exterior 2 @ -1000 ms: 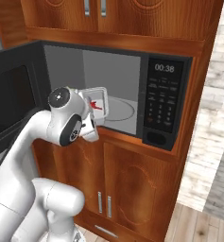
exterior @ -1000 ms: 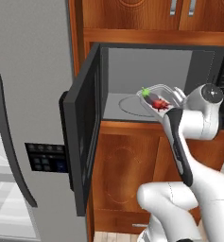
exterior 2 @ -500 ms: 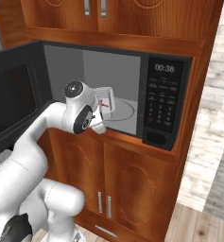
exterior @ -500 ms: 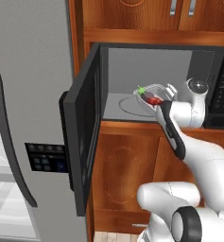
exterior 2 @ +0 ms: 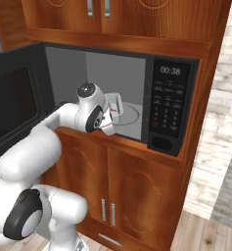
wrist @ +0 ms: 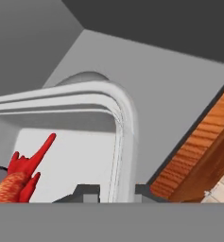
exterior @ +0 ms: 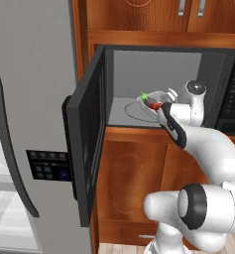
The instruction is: Place the tupperware containing the fish and eggplant meal in the microwave. Close the microwave door and press the start button to reheat the meal.
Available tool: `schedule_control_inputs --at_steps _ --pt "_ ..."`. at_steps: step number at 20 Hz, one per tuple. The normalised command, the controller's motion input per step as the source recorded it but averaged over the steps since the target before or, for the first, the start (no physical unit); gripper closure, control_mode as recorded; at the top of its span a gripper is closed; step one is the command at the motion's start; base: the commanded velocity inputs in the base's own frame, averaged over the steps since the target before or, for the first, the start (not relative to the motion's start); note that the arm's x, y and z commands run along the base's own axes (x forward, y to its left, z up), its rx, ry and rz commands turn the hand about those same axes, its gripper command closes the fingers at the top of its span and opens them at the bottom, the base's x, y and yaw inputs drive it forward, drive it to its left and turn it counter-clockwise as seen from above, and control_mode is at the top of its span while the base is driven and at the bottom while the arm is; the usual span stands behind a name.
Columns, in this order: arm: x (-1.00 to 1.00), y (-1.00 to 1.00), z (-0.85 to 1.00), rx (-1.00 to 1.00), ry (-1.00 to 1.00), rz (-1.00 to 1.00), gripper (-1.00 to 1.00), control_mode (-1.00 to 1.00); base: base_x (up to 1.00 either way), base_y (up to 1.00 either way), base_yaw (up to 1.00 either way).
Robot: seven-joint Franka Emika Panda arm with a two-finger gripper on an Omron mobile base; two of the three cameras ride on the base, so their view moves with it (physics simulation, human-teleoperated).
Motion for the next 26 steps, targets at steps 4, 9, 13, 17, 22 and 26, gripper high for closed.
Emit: schedule_control_inputs --at_steps 4,9,13,17,22,26 --pt "0.48 -0.15 -0.29 0.00 0.06 0.00 1.00 -1.00 0.00 0.00 0.00" --pt "0.58 -0.16 -0.07 0.01 0.10 0.00 1.00 -1.00 0.00 0.00 0.00" --pt "0.57 -0.06 0.00 0.01 0.11 0.00 1.00 -1.00 0.00 0.00 0.00" --pt "0.47 0.00 -0.03 0.00 0.03 -0.01 1.00 -1.00 0.00 0.00 0.00" --pt "0.13 0.00 -0.23 -0.02 -0.04 -0.02 -1.00 -1.00 0.00 0.00 0.00" --pt "-0.55 0.10 -0.12 -0.08 -0.25 0.00 -1.00 -1.00 0.00 0.00 0.00"
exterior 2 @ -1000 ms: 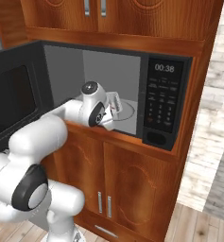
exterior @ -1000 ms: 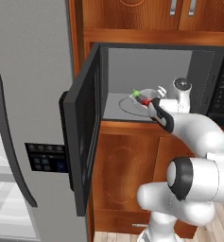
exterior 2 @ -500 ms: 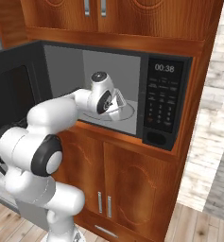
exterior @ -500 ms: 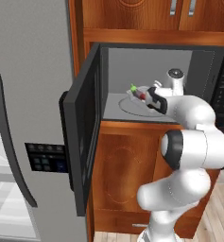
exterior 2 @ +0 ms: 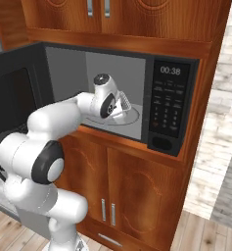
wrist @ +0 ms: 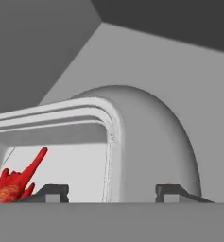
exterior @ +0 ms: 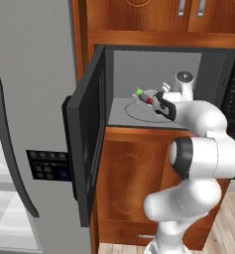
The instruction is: Place the tupperware containing the fish and eggplant meal in the microwave. Close the microwave door and press the start button to reheat the meal.
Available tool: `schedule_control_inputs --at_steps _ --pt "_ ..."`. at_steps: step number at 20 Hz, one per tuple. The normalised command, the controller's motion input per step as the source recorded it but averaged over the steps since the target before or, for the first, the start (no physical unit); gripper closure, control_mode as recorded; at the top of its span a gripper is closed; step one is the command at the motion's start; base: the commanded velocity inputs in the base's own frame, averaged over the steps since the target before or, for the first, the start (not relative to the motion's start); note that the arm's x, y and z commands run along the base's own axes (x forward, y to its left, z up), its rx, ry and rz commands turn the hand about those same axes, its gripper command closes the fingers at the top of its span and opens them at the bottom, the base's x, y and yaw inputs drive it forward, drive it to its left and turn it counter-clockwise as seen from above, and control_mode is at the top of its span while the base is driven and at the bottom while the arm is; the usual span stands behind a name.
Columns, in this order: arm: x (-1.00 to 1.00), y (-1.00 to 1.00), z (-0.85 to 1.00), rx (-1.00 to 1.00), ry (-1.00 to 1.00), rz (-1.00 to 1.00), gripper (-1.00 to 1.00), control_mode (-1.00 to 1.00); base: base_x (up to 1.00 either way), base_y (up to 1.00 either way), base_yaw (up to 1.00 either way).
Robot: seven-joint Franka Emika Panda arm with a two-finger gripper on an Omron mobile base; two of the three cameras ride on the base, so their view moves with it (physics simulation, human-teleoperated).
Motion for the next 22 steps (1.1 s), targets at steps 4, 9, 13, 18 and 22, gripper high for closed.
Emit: schedule_control_inputs --at_steps 4,9,13,18,22 --pt "-0.99 0.24 0.07 -0.10 -0.27 0.01 -1.00 -1.00 0.00 0.00 0.00" --pt "-1.00 0.13 0.38 -0.10 -0.23 0.08 -1.00 -1.00 0.00 0.00 0.00" --pt "-1.00 0.01 0.62 -0.12 -0.13 0.15 -1.00 -1.00 0.00 0.00 0.00" --pt "-0.98 0.00 0.76 -0.13 -0.06 0.18 -1.00 -1.00 0.00 0.00 0.00" --pt "-0.86 0.00 0.80 -0.13 -0.01 0.20 -1.00 -1.00 0.00 0.00 0.00"
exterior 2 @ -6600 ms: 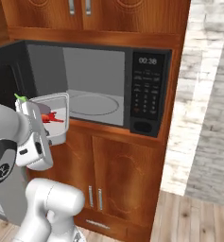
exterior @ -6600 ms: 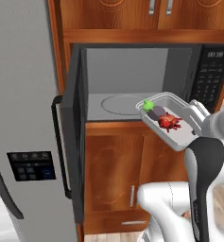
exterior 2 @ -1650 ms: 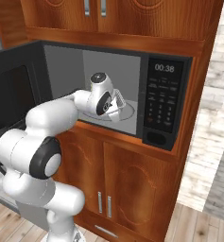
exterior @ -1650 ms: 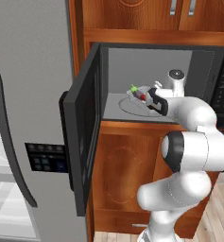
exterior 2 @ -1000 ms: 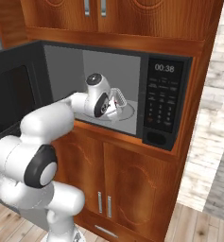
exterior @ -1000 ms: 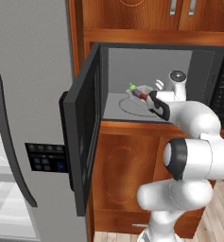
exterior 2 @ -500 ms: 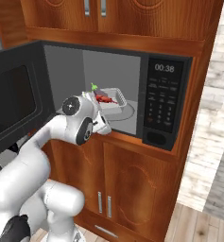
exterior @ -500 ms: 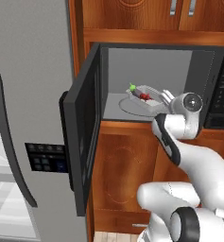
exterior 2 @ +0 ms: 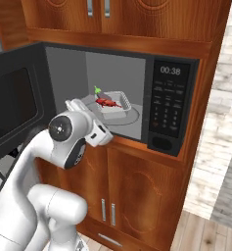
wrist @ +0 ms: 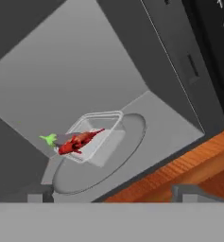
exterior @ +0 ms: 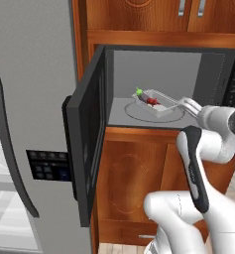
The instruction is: Place the tupperware containing the fish and eggplant meal in the microwave. Close the microwave door and press the start button to reheat the meal.
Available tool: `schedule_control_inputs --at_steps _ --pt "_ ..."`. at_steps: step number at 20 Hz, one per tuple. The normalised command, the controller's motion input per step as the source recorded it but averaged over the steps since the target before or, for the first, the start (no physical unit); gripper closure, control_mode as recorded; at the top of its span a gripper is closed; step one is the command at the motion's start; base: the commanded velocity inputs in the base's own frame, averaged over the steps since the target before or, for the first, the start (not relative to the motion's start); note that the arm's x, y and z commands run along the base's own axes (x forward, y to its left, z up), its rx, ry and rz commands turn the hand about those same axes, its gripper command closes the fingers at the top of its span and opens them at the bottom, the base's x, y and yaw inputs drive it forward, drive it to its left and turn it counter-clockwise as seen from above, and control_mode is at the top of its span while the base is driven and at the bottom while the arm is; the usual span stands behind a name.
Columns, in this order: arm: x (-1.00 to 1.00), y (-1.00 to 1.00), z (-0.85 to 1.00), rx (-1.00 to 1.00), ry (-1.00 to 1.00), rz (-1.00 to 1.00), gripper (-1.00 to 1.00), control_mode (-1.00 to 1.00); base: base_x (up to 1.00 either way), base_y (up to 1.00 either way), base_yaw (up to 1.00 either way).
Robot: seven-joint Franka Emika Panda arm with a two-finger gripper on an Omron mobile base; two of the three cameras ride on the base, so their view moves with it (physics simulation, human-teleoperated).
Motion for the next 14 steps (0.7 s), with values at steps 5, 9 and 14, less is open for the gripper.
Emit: schedule_control_inputs --at_steps 5,9,14 --pt "-0.70 0.04 0.86 -0.19 0.00 0.21 -1.00 -1.00 0.00 0.00 0.00" --pt "-0.85 0.12 0.75 -0.21 0.00 0.15 -1.00 -1.00 0.00 0.00 0.00" --pt "-0.89 0.18 0.20 -0.21 0.01 0.14 -1.00 -1.00 0.00 0.00 0.00"
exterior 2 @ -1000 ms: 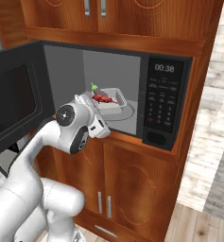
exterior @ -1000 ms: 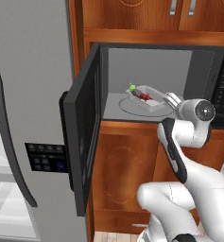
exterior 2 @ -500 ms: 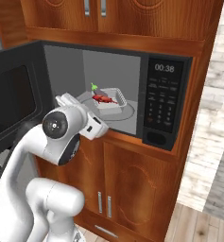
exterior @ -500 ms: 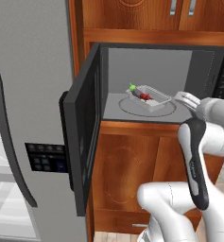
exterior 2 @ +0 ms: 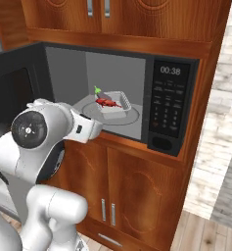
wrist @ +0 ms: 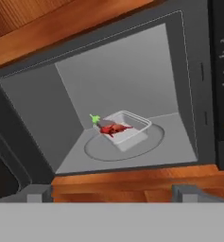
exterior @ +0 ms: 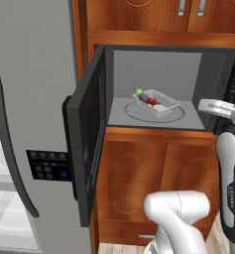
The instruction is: Place the tupperware containing the fish and eggplant meal in the microwave. Close the microwave door and press the start button to reheat the meal.
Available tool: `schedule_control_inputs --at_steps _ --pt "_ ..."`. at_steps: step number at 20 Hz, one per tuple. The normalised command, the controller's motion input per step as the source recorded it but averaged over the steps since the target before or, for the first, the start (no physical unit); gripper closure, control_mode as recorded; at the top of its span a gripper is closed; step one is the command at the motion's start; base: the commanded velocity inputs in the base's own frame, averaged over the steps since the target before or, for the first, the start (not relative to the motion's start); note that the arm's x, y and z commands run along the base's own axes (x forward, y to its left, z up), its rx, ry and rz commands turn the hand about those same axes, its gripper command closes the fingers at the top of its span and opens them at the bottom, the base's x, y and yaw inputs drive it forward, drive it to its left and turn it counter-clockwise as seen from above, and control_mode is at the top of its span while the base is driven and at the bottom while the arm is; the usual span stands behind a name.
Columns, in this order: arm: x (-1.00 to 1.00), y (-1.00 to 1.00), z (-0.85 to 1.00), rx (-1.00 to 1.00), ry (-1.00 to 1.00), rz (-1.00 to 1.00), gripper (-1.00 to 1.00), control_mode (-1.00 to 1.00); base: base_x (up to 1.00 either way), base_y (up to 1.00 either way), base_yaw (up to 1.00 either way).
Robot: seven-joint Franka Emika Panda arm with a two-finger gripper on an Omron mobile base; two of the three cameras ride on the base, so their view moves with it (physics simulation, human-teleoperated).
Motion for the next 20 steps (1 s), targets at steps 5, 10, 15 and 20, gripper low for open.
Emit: schedule_control_inputs --at_steps 5,10,15,20 --pt "-0.86 0.35 -0.13 -0.19 -0.01 0.08 -1.00 -1.00 0.00 0.00 0.00" --pt "-0.25 0.38 0.38 -0.18 0.21 0.02 -1.00 -1.00 0.00 0.00 0.00" --pt "-0.04 0.32 0.28 -0.20 0.13 0.03 -1.00 -1.00 0.00 0.00 0.00" --pt "-0.08 0.39 -0.24 -0.31 -0.01 0.01 -1.00 -1.00 0.00 0.00 0.00"
